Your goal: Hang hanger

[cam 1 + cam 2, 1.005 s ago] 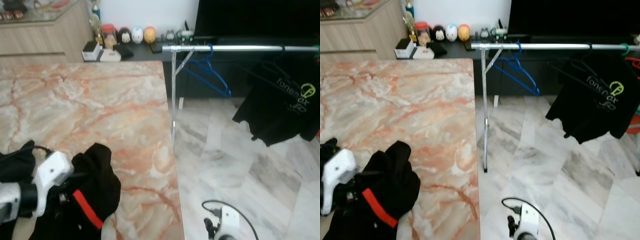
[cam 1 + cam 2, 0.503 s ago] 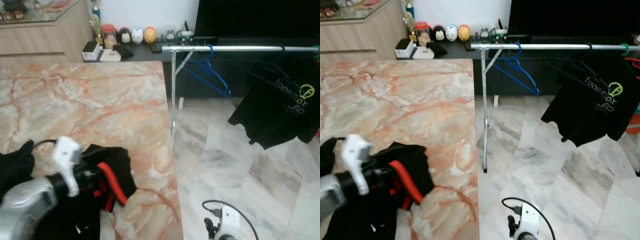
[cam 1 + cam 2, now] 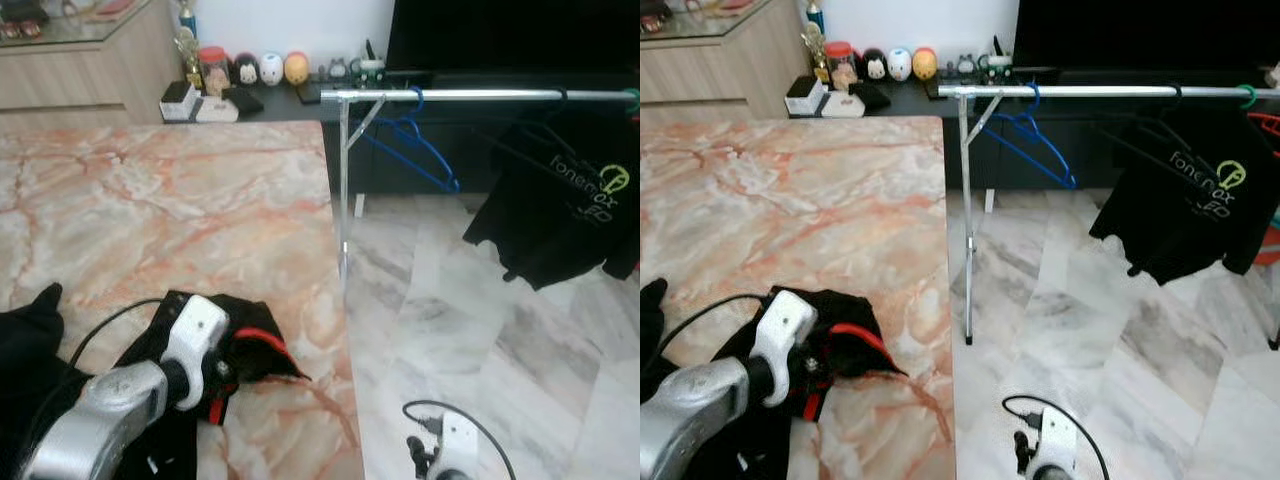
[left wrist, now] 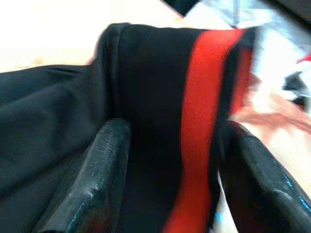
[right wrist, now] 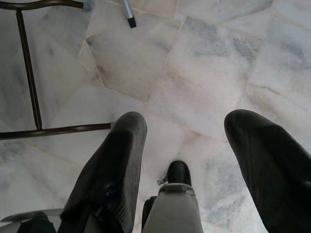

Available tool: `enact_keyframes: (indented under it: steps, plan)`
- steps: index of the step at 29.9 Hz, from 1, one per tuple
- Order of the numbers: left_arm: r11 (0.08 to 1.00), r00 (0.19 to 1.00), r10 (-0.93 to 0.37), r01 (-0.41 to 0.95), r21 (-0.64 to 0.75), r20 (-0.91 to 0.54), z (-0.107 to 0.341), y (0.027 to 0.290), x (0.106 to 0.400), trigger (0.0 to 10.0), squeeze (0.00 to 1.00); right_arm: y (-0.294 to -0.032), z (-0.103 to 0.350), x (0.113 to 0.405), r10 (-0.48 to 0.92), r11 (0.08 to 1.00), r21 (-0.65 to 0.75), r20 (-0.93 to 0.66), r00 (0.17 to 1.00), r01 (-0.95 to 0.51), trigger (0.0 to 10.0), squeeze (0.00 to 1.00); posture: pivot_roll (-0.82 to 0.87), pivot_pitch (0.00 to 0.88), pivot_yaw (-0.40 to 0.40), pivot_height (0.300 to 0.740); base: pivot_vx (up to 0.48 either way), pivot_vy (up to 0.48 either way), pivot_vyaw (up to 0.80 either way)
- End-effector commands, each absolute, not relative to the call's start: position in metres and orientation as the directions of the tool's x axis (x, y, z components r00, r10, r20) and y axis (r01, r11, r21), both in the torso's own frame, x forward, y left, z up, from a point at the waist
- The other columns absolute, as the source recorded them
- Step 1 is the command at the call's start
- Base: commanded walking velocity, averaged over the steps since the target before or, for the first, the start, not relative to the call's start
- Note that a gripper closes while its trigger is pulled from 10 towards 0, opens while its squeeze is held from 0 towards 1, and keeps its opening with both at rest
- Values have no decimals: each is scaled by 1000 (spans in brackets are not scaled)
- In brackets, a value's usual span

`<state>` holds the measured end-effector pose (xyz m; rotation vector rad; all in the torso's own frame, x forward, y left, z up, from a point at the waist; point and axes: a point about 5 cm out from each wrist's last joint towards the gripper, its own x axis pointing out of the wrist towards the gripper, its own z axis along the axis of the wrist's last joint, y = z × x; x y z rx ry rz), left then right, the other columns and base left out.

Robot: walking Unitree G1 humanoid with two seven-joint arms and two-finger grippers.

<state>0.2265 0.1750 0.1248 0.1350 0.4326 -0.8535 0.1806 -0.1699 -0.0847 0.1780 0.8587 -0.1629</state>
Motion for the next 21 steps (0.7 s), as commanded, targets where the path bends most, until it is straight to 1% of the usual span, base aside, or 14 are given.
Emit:
enact_keyframes:
  steps: [1, 5, 6, 7, 8, 9, 10, 12, 13, 14, 15, 17, 18, 21]
  plan:
    - [616, 551, -738, 786, -54, -389, 134, 174, 225, 10000, 0, -170, -84, 181, -76, 970, 92, -761, 644, 223, 10000, 0, 102, 41, 13, 740, 0, 0, 0]
    - [557, 507, -804, 824, -98, -310, 150, 176, 221, 10000, 0, -170, -84, 181, -72, 971, 95, -760, 646, 221, 10000, 0, 105, 41, 12, 740, 0, 0, 0]
    - [564, 526, -809, 821, -94, -261, 157, 177, 222, 10000, 0, -170, -84, 181, -71, 971, 96, -760, 646, 220, 10000, 0, 104, 41, 11, 740, 0, 0, 0]
    - [564, 526, -809, 821, -94, -261, 157, 177, 222, 10000, 0, -170, -84, 181, -71, 971, 96, -760, 646, 220, 10000, 0, 104, 41, 11, 740, 0, 0, 0]
    - [572, 540, -806, 816, -84, -241, 160, 178, 223, 10000, 0, -170, -84, 181, -71, 971, 95, -760, 646, 219, 10000, 0, 104, 41, 11, 740, 0, 0, 0]
    - [627, 610, -774, 775, -74, -172, 166, 181, 230, 10000, 0, -170, -84, 182, -74, 970, 96, -758, 647, 223, 10000, 0, 104, 42, 10, 740, 0, 0, 0]
    - [664, 653, -745, 744, -66, -136, 169, 184, 235, 10000, 0, -171, -84, 182, -75, 970, 97, -758, 648, 225, 10000, 0, 102, 43, 7, 740, 0, 0, 0]
    - [766, 763, -643, 642, -36, -57, 174, 190, 248, 10000, 0, -171, -84, 182, -75, 970, 97, -755, 651, 224, 10000, 0, 103, 42, 7, 740, 0, 0, 0]
    - [766, 763, -643, 642, -36, -57, 174, 190, 248, 10000, 0, -171, -84, 182, -75, 970, 97, -755, 651, 224, 10000, 0, 103, 42, 7, 740, 0, 0, 0]
    - [871, 872, -490, 490, -31, 21, 177, 199, 260, 10000, 0, -171, -83, 182, -76, 970, 98, -752, 655, 224, 10000, 0, 98, 41, 4, 740, 0, 0, 0]
    - [942, 943, -327, 330, -55, 56, 172, 209, 266, 10000, 0, -172, -83, 183, -78, 969, 100, -745, 663, 226, 10000, 0, 93, 37, 3, 740, 0, 0, 0]
    - [971, 973, -224, 228, -76, 52, 163, 216, 266, 10000, 0, -172, -82, 183, -80, 968, 103, -736, 672, 228, 10000, 0, 93, 37, 3, 740, 0, 0, 0]
    - [987, 987, -158, 159, -23, 42, 153, 217, 264, 10000, 0, -172, -81, 184, -84, 966, 108, -726, 682, 233, 10000, 0, 78, 35, -2, 740, 0, 0, 0]
    - [993, 992, -113, 114, -16, 48, 148, 215, 260, 10000, 0, -173, -81, 184, -88, 965, 112, -717, 691, 239, 10000, 0, 74, 32, -4, 740, 0, 0, 0]
